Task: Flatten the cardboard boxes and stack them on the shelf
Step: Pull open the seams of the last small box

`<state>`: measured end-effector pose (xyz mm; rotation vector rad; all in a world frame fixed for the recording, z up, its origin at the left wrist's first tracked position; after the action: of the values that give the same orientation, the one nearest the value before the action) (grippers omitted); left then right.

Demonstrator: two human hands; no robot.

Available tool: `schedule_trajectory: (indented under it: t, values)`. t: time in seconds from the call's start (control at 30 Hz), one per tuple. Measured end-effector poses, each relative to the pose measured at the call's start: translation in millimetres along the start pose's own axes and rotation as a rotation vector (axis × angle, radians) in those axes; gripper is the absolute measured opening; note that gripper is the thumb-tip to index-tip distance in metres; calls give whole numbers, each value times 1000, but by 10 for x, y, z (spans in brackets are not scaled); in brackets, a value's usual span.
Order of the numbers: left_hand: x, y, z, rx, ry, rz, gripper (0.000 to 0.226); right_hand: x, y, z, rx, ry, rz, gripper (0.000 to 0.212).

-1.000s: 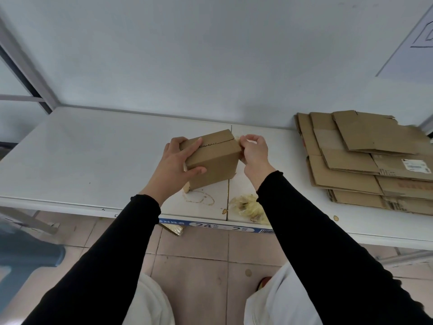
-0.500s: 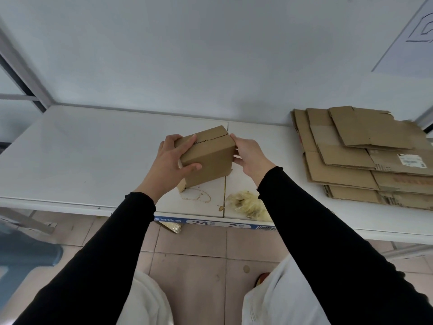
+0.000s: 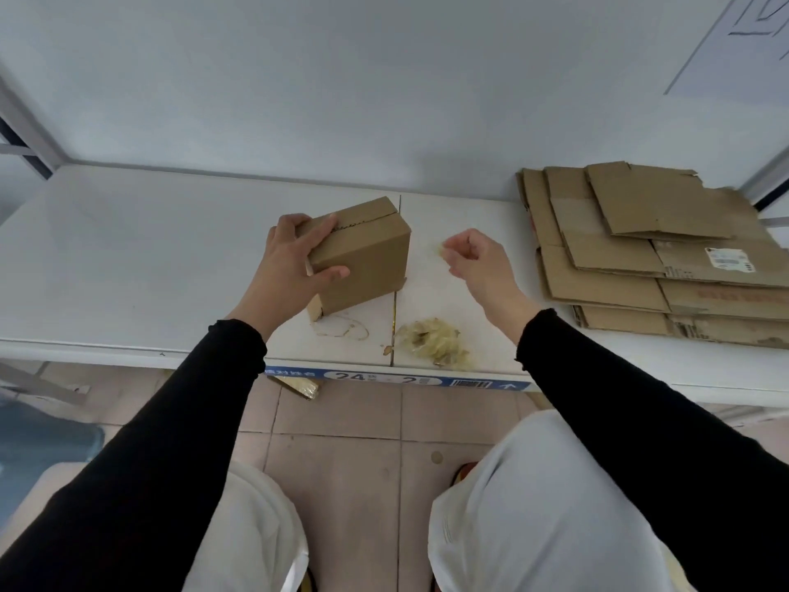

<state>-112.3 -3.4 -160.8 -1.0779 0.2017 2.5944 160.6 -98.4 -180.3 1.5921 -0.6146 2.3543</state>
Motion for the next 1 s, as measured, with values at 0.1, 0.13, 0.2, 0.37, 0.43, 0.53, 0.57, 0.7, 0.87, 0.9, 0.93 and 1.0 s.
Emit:
schedule_trajectory:
  t: [0.1,0.13,0.2,0.37,0.43,0.53,0.57,0.7,0.87,0.9,0.93,1.0]
  values:
    - [-4,-5,4,-10,1,0,70,2,328,-29,307,318,250,7]
    - [-7,-3,3,-14,9,-3,70,9,437,-74,403,418,338,9]
    - [-13,3,-2,-17,19,-3,70,62,618,-175,584,625,489,17]
    - [6,8,-7,-19,27,10,71,185,942,-246,882,1078,615,69]
    - [3,17,-13,-18,27,9,72,167,1038,-201,923,1138,556,68]
    - [-2,30,-16,-20,24,17,72,160,1046,-184,919,1191,586,63]
    - [-9,35,-16,-20,23,17,72,154,1020,-188,920,1194,604,61]
    - [-22,46,-17,-16,25,17,71,25,902,-225,980,1147,500,56]
    - [-32,59,-6,-12,20,13,71,19,751,-71,686,402,-165,36]
    - [-33,62,-7,-11,22,13,71,22,730,-15,622,288,-266,31]
    - [-32,64,-6,-9,24,15,71,30,711,44,591,247,-320,26]
    - [-38,67,-4,-8,16,17,71,3,687,144,562,229,-414,39]
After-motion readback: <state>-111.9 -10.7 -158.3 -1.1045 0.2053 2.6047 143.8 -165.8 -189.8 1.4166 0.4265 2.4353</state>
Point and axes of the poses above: each hand's wrist, its own y-axis away from the middle knuckle, its own z-axis out of the back of the hand, x = y × z, the point moved 6 cm from there along -y, towards the middle knuckle, and after that the axes turned 15 degrees about z, right-handed, at the moved point
